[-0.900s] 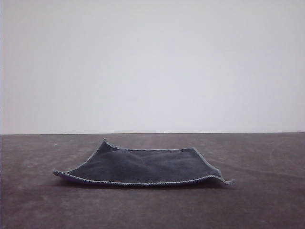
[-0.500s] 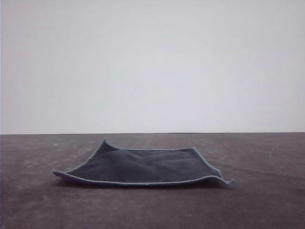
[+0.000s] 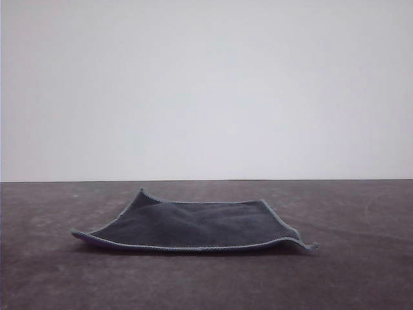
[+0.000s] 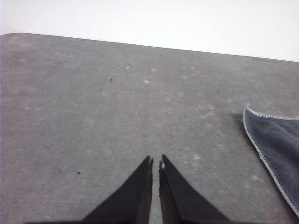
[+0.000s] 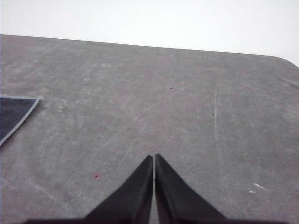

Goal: Fold clothes

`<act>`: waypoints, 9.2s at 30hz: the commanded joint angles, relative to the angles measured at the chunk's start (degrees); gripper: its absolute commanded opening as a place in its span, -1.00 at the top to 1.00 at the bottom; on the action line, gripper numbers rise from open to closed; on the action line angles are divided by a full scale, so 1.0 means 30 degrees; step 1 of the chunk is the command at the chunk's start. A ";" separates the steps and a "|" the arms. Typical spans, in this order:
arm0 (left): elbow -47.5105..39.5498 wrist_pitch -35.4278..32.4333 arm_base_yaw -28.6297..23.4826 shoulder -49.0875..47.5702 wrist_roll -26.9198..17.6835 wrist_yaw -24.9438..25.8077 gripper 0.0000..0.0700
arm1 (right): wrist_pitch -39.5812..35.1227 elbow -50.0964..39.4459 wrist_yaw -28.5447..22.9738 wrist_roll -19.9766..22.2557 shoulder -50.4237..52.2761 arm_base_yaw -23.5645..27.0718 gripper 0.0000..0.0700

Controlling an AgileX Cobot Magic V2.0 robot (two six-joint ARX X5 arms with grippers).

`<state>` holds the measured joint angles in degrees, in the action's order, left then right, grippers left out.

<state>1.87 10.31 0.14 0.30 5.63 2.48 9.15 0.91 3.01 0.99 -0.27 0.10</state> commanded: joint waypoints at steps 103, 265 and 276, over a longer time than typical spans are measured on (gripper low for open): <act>2.1507 0.1543 0.2184 3.3155 0.1362 1.0225 0.12 | 0.0373 2.0316 1.1799 -0.3983 -3.2053 -0.2275 -0.74; 2.6396 1.6189 0.3257 3.0398 -0.5390 1.0032 0.08 | 1.7548 2.5704 1.3754 0.4807 -2.8185 -0.2055 -0.11; 2.6396 1.8003 0.2824 2.4804 -0.4584 0.7151 0.09 | 1.9312 2.5414 0.8037 0.2805 -2.3109 -0.2055 -0.11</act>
<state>80.09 63.71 8.75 74.14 -8.91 25.14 67.12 77.00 28.27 11.05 -68.68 -5.96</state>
